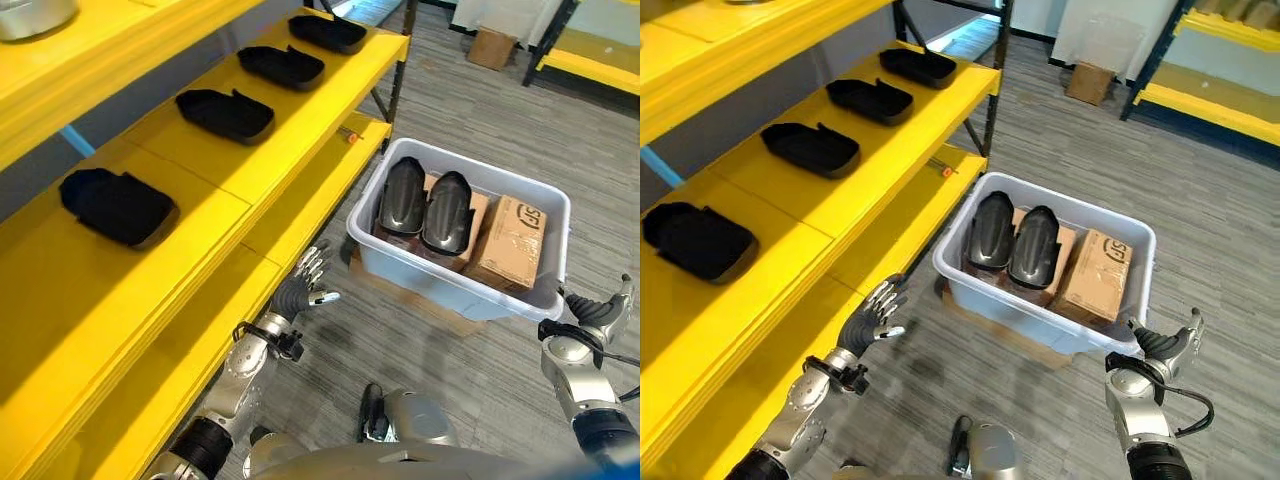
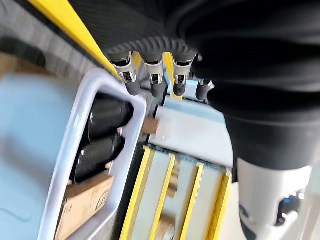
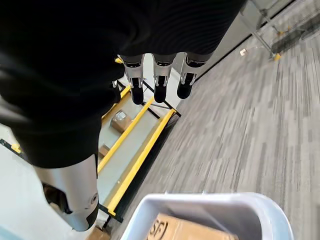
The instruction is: Move parts from the plastic box to the shelf.
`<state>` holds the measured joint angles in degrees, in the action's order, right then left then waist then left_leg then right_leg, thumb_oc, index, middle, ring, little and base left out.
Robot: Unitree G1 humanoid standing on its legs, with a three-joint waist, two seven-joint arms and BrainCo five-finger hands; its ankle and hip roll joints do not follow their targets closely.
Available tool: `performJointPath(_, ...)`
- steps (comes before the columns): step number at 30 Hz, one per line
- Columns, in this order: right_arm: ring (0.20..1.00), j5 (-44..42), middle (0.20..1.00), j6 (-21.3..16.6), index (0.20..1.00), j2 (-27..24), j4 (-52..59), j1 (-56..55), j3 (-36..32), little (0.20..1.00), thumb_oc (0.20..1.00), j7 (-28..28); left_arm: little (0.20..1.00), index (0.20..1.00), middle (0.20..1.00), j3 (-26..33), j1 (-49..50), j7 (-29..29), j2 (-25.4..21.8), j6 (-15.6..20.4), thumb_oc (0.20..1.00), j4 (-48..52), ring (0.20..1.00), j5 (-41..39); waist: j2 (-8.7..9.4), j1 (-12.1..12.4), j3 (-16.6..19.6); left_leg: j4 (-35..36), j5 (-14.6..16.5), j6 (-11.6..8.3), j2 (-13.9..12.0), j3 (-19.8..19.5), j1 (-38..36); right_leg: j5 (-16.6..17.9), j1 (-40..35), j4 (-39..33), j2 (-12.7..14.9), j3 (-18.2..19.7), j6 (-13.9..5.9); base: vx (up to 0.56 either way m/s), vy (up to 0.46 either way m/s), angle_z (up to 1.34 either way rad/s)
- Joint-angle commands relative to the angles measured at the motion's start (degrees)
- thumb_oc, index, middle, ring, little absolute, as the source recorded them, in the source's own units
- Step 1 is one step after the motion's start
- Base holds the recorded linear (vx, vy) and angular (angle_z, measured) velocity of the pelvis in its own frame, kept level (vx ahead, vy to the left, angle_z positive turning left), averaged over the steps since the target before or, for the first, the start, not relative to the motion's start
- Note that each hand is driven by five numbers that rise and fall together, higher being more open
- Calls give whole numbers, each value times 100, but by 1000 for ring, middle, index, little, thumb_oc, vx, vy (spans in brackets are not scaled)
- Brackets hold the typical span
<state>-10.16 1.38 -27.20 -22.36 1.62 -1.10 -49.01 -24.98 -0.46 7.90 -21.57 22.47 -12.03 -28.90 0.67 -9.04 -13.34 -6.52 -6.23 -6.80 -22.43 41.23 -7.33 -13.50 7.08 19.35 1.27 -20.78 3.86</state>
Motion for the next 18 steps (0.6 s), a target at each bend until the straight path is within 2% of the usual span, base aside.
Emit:
performJointPath(1,1000,145,1000,-613,1000,-385,184,364,-85,1000,1000,220,1000,1000,1000,-102,-82,-184,-57,584,1000,529,1000,297,22,44,-57,-26,-235,-288,-92,-494,358,756,-516,-689,614,11,-579,119,-175,-98)
performJointPath(2,1000,292,1000,-729,1000,-407,242,463,53,1000,1000,311,1000,1000,1000,-57,-158,-275,-81,629,1000,571,1000,79,-27,61,-43,-157,-190,-274,43,-958,394,722,-433,-663,538,270,-519,214,-149,-113)
performJointPath(3,1000,467,1000,-901,1000,-365,305,527,270,1000,1000,456,1000,1000,1000,16,-220,-384,-55,695,1000,548,1000,190,-31,134,-31,-383,-88,-185,342,-1748,521,755,-450,-741,409,635,-480,185,-117,-167)
performJointPath(4,1000,532,1000,-971,1000,-345,343,550,360,1000,1000,555,1000,1000,1000,60,-223,-480,-55,696,1000,575,1000,217,-21,183,-49,-468,-73,-22,534,-2032,627,899,-425,-822,340,776,-417,296,-118,-216)
performJointPath(5,1000,777,1000,-1126,1000,-286,462,523,516,1000,1000,611,1000,1000,1000,214,-202,-478,-49,648,1000,611,1000,172,2,279,-74,-679,130,175,1016,-2614,814,993,-568,-1013,227,1195,-408,231,-60,-215)
performJointPath(7,1000,859,1000,-1132,1000,-232,641,454,583,1000,1000,383,1000,1000,1000,348,-169,-272,-40,525,1000,624,1000,109,-7,305,-53,-584,129,219,1155,-2694,930,1048,-664,-1143,180,1362,-430,269,5,-154)
performJointPath(9,1000,648,1000,-1185,1000,-95,822,359,564,1000,1000,214,1000,1000,1000,369,-188,-61,-41,427,1000,534,1000,269,-45,306,-43,-330,-56,145,1108,-2675,1110,1010,-802,-1218,161,1399,-469,227,52,-45)
performJointPath(12,1000,740,1000,-1046,1000,27,946,403,727,1000,1000,154,1000,1000,1000,244,-261,289,-10,316,1000,371,1000,157,-123,337,-66,125,-366,37,962,-2664,1338,889,-1018,-1270,172,1410,-498,208,125,14)
performJointPath(14,1000,756,1000,-970,1000,108,996,438,908,1000,1000,205,1000,1000,1000,198,-220,391,-2,289,1000,317,1000,62,-158,403,-107,262,-540,6,937,-2988,1504,855,-1157,-1265,180,1630,-511,260,175,-13)
performJointPath(15,1000,756,1000,-970,1000,108,996,438,908,1000,1000,205,1000,1000,1000,198,-220,391,-2,289,1000,317,1000,62,-158,403,-107,262,-540,6,937,-2988,1504,855,-1157,-1265,180,1630,-511,284,212,-72)
performJointPath(16,1000,678,1000,-1005,1000,138,915,509,1010,1000,1000,368,1000,1000,1000,213,-164,357,-6,350,1000,244,1000,-43,-155,470,-131,319,-367,66,1071,-3321,1470,813,-1253,-1225,219,1866,-551,252,197,-81)
performJointPath(18,1000,655,1000,-1059,1000,147,933,467,998,1000,1000,483,1000,1000,1000,269,-125,396,-2,319,1000,206,1000,25,-145,455,-97,304,-146,145,1164,-3242,1313,810,-1280,-1221,249,1906,-575,281,247,-82)
